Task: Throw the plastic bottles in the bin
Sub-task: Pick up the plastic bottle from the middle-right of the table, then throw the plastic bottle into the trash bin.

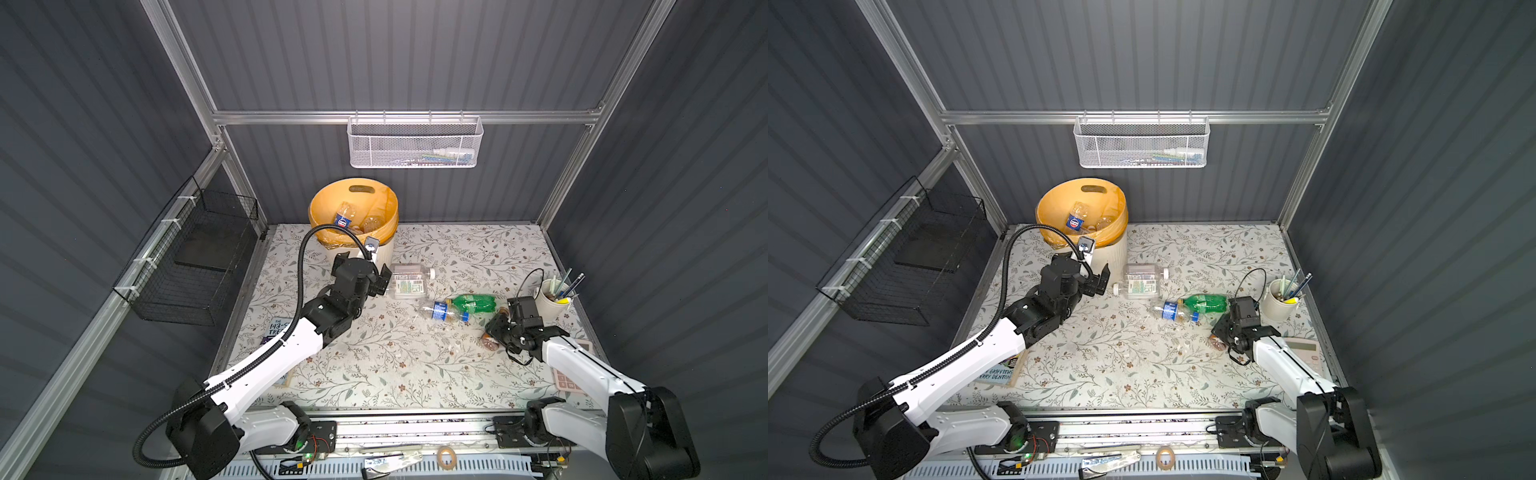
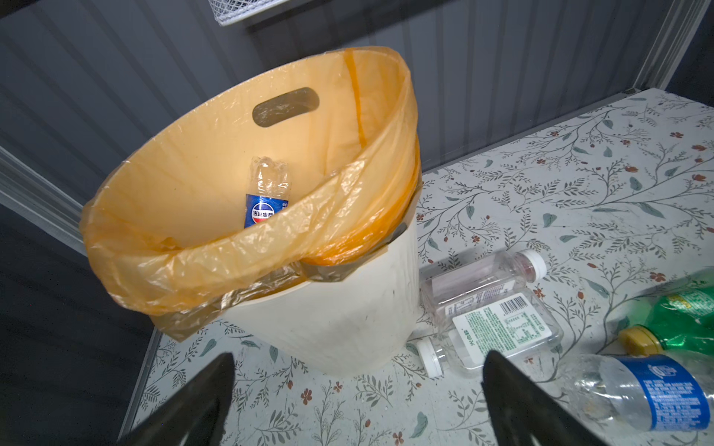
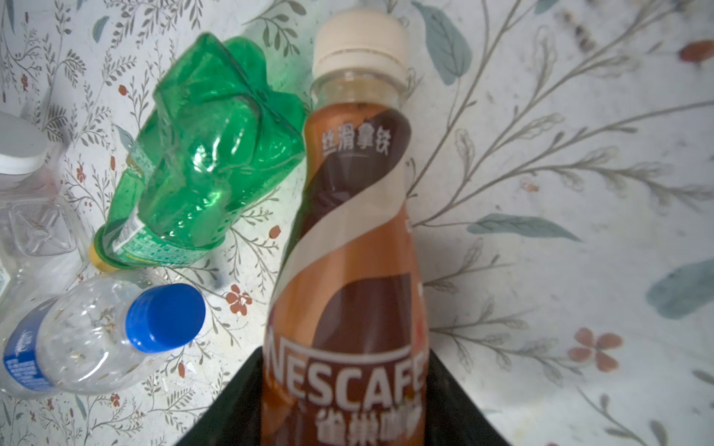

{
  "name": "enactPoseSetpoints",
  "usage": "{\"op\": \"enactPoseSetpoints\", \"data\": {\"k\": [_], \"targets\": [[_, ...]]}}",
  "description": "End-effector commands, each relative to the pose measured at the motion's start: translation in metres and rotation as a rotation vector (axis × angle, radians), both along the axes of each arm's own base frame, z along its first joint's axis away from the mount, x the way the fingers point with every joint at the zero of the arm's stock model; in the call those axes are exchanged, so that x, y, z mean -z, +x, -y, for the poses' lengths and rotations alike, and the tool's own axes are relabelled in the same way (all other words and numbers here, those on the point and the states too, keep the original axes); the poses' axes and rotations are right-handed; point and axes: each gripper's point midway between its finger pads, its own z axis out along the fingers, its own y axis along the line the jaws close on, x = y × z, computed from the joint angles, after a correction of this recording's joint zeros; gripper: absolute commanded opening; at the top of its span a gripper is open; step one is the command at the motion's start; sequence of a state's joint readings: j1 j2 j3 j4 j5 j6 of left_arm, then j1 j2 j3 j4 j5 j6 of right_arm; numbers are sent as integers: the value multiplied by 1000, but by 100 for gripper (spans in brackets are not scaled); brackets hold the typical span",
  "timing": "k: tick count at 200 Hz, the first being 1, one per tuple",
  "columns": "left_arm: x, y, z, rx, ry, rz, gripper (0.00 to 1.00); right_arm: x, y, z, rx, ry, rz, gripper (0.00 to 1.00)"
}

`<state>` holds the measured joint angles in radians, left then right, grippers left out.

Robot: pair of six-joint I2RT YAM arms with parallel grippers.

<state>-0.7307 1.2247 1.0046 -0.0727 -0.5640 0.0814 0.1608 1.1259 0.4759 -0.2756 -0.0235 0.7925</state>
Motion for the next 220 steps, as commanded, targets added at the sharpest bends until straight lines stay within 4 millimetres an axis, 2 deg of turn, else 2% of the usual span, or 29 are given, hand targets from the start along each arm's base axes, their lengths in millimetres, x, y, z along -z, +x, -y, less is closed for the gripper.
{"op": "enactPoseSetpoints", "data": {"k": [1,44,81,108,147,178,200,211,220], "targets": [[-9,-3,-13,-51,-42,34,100,-11,-1,-1,-2,12,53,55],[-9,-4,-31,-131,-82,51,100,-80,12,4,-21,-23,299,55],[2,-3,-83,-366,-115,16,100,-149,22,6,-46,-50,499,56],[17,-10,-104,-420,-153,-7,100,-203,35,-6,-109,-31,635,57],[49,-19,-125,-505,-153,-75,100,-281,56,-38,-226,49,808,57],[77,-26,-128,-520,-173,-137,100,-348,67,-70,-318,55,965,57],[92,-28,-128,-522,-189,-183,100,-391,77,-100,-386,96,1072,57],[97,-29,-126,-519,-189,-200,100,-410,82,-121,-438,131,1112,57],[100,-30,-125,-513,-192,-211,100,-411,96,-145,-491,152,1102,57]]}}
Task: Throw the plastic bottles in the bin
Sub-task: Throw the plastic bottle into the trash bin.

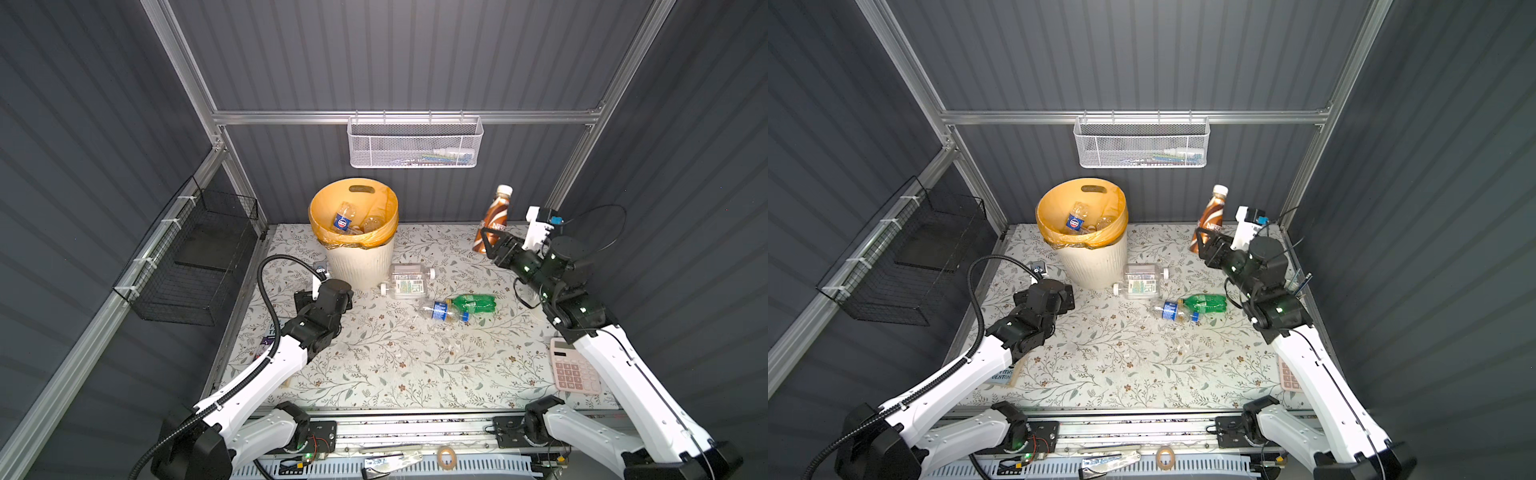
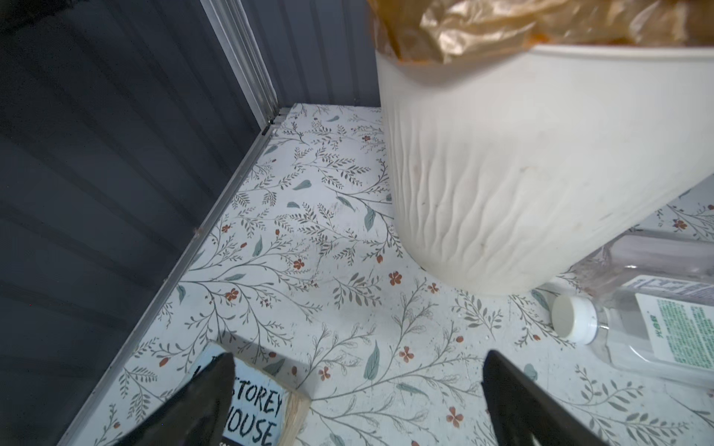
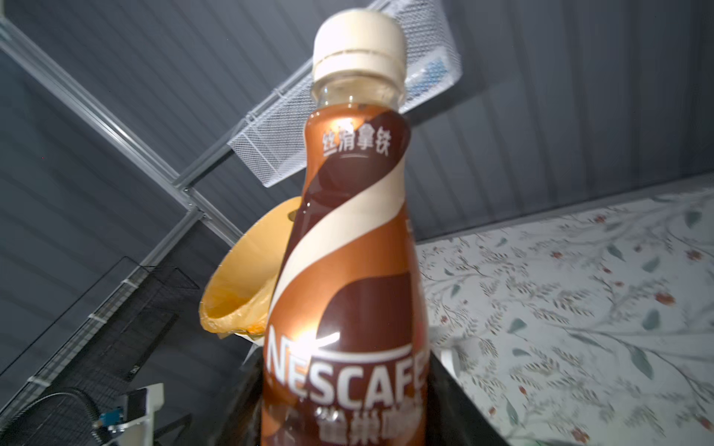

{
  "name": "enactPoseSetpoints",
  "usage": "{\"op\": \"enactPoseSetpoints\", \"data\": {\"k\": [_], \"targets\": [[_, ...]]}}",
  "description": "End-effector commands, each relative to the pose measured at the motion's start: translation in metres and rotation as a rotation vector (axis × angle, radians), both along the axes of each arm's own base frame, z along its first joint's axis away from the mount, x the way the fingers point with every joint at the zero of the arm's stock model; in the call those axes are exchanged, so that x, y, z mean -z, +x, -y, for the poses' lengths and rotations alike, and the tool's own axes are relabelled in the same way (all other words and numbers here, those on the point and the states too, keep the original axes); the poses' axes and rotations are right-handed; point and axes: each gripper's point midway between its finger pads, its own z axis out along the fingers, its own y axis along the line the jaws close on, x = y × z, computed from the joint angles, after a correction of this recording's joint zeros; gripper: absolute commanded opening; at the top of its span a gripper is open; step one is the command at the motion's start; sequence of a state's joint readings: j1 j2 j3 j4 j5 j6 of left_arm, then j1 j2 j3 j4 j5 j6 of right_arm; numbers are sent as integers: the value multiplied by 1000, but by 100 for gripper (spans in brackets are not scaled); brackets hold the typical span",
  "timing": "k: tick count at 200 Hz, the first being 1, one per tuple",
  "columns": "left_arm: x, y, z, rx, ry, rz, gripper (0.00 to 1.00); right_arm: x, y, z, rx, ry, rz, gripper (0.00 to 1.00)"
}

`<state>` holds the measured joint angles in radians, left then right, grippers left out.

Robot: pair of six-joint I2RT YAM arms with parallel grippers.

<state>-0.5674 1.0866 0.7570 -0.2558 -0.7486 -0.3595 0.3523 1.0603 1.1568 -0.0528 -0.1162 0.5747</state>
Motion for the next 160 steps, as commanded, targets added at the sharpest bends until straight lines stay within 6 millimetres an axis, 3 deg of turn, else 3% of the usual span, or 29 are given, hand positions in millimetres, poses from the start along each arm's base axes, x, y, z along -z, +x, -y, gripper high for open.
{"op": "enactPoseSetpoints", "data": {"k": [1,24,34,39,48,59,77,97,126,160], "targets": [[13,-3,0,-14,-45,-36,100,-38,17,-48,-127,5,118,57],[16,-2,3,2,-53,-49,100,-46,33,-130,-354,-29,101,59],[18,-2,5,10,-49,-58,100,-36,37,-174,-493,-90,43,64],[19,-2,6,13,-47,-65,100,-19,43,-193,-538,-138,-8,68],[17,0,7,20,-45,-69,100,-12,51,-214,-582,-198,-45,78],[16,1,9,34,-39,-78,100,0,67,-224,-569,-235,-101,87],[13,2,13,55,-36,-90,100,0,85,-221,-521,-255,-110,99],[11,2,15,68,-40,-94,100,-15,94,-200,-395,-298,-72,99],[3,1,18,96,-54,-80,100,-34,88,-157,-279,-286,-25,99],[-6,4,23,140,-28,-65,100,-19,77,-106,-175,-255,-44,99]]}}
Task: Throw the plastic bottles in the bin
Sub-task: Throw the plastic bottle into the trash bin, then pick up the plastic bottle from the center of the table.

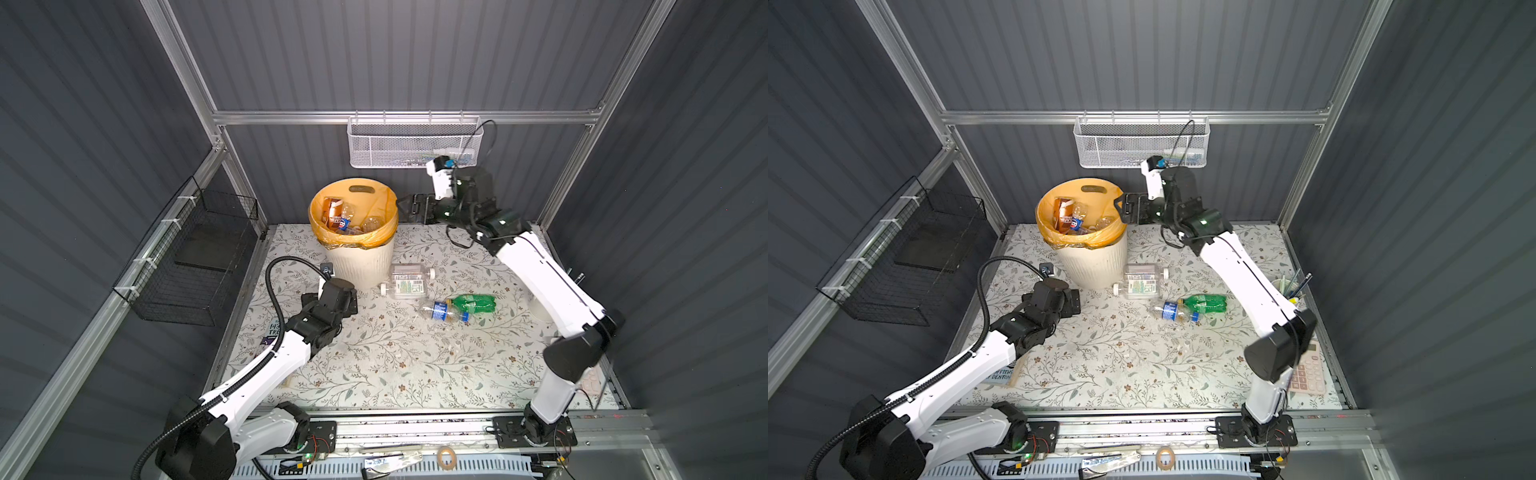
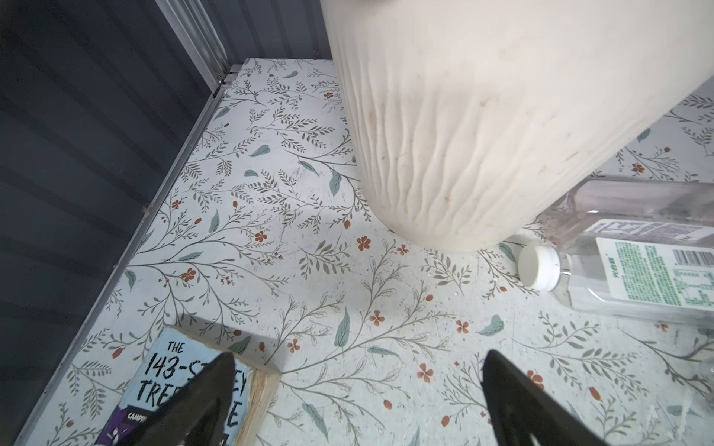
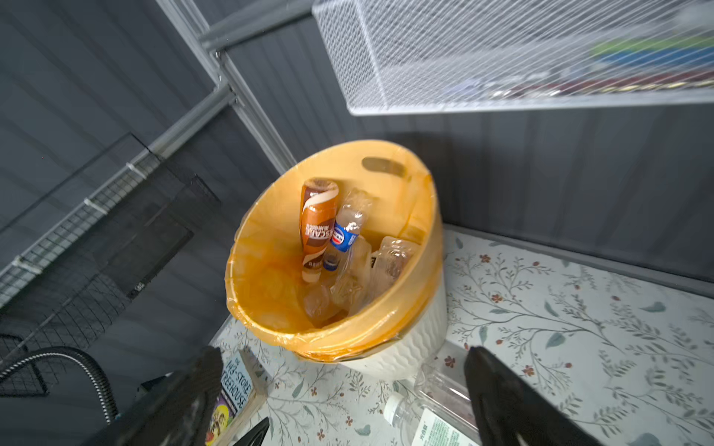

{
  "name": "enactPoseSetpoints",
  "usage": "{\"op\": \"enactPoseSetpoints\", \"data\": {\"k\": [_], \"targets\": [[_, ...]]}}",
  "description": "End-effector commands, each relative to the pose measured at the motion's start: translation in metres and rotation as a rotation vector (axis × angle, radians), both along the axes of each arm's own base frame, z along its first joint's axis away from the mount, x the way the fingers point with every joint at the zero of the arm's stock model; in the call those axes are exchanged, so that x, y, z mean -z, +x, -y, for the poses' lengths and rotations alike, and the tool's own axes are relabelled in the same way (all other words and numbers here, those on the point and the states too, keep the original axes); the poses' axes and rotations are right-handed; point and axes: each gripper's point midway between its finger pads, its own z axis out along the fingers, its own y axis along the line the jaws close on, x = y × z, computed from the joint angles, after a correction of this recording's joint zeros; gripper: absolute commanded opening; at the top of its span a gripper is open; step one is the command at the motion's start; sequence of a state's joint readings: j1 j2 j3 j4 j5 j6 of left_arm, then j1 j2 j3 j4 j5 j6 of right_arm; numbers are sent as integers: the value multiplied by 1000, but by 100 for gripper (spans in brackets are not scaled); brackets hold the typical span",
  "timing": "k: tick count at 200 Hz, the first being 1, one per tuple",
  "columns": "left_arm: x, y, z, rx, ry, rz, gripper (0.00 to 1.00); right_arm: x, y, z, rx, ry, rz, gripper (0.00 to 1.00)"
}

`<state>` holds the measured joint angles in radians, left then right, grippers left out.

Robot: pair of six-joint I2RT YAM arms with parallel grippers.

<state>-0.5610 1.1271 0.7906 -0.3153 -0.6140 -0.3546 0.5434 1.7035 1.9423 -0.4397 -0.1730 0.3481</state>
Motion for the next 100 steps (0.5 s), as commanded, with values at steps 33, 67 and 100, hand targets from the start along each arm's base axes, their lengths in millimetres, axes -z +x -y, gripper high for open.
{"op": "enactPoseSetpoints", "data": {"k": [33,67,100], "targets": [[-29,7,12,80,-10,42,100,34,-12,83,202,-16,6,99],[-37,4,20,126,-50,96,100,118,-30,131,303,-43,-176,99],[-42,0,33,182,-16,120,100,193,-64,165,429,9,-354,99]]}}
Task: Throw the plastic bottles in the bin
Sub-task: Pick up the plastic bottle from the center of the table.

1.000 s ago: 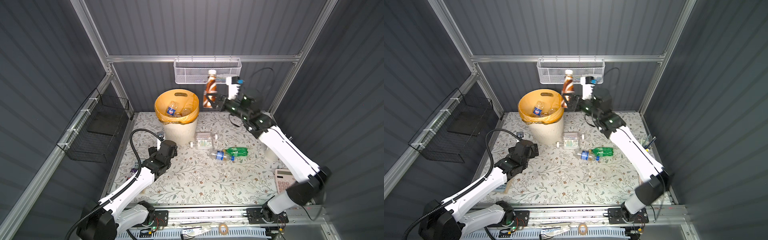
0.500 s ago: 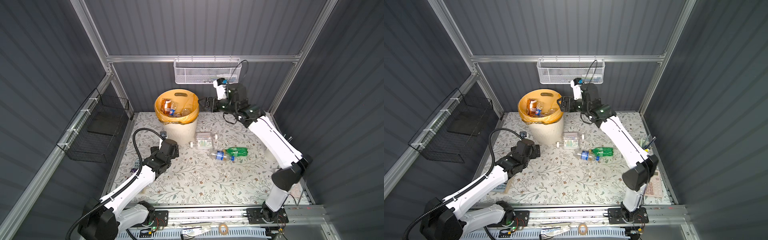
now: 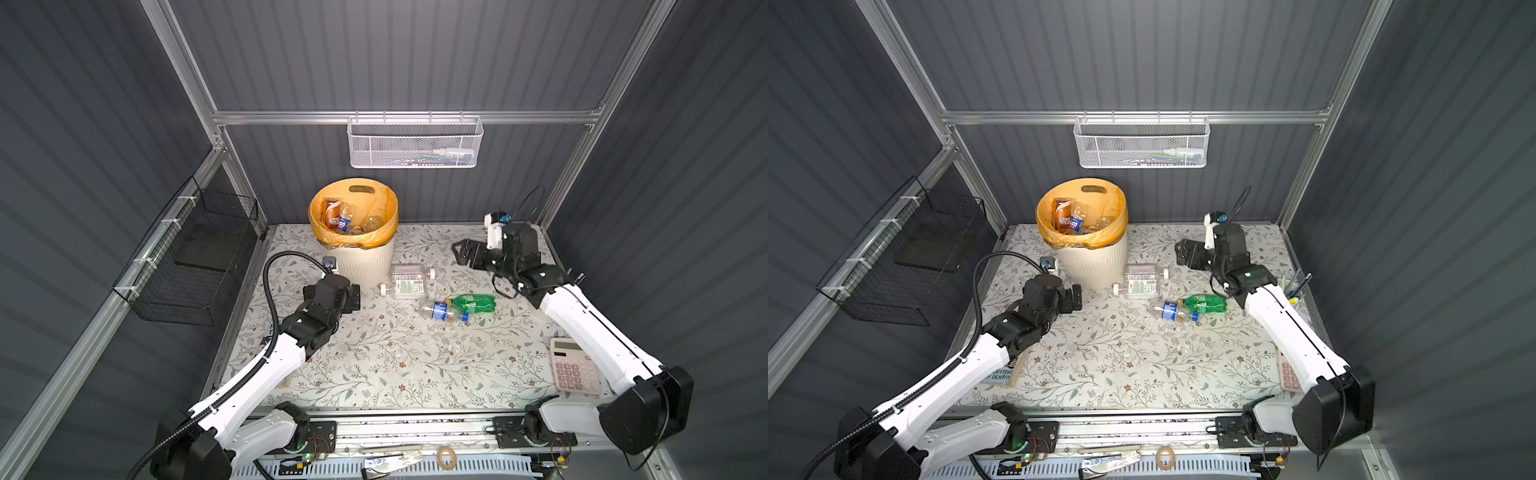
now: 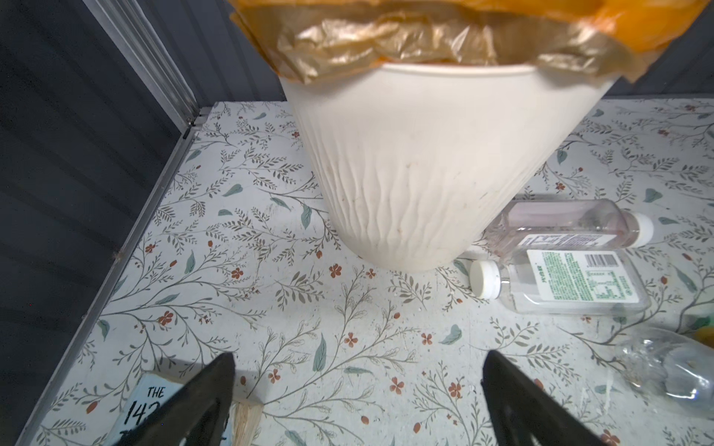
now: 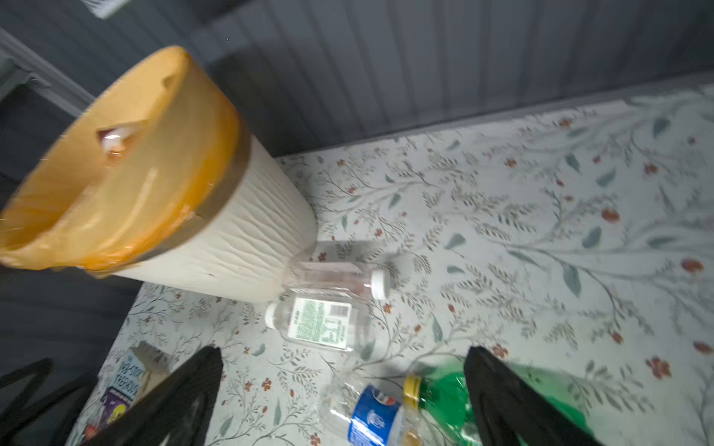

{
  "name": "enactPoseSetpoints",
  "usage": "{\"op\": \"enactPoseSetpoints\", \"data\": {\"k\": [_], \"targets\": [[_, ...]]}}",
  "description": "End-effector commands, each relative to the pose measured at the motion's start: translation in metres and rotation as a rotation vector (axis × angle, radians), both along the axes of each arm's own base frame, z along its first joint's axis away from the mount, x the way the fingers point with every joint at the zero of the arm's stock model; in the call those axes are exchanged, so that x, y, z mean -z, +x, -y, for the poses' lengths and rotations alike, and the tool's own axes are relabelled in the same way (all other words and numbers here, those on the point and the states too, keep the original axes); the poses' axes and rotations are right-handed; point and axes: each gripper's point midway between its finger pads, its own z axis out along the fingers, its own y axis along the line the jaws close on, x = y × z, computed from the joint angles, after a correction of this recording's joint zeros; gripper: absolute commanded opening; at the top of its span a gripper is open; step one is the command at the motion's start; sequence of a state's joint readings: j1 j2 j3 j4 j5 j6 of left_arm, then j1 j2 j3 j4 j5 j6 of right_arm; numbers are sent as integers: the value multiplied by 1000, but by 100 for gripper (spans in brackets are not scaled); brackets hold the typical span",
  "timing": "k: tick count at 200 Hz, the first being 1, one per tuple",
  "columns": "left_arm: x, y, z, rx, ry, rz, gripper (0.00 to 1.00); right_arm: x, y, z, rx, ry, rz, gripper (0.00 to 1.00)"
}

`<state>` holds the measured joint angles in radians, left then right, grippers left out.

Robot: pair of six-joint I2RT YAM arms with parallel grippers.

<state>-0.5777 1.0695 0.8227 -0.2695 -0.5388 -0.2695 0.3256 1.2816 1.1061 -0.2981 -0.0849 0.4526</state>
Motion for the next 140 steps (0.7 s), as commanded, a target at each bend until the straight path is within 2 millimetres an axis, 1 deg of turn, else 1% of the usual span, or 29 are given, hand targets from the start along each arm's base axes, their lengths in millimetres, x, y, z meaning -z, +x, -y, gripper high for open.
{"op": "enactPoseSetpoints", "data": {"k": [1,21,42,67,78,90,104,122,132,140], "targets": [[-6,-1,13,60,27,38,100,26,-20,18,105,72,-57,99],[-7,-3,30,109,91,45,100,57,-35,31,161,87,-115,99],[-5,-1,47,136,131,36,100,84,-44,48,208,65,-170,99],[-3,1,62,173,92,40,100,107,-49,63,218,29,-257,99],[-1,1,69,187,81,39,100,112,-51,65,219,43,-292,99],[0,1,73,197,82,36,100,117,-53,63,223,70,-323,99],[3,1,78,210,88,31,100,122,-57,52,217,162,-362,99],[6,2,80,214,101,22,100,129,-63,38,229,275,-392,99],[7,2,80,214,103,19,100,130,-65,32,230,294,-386,99],[7,2,81,214,103,21,100,131,-67,28,219,274,-379,99]]}}
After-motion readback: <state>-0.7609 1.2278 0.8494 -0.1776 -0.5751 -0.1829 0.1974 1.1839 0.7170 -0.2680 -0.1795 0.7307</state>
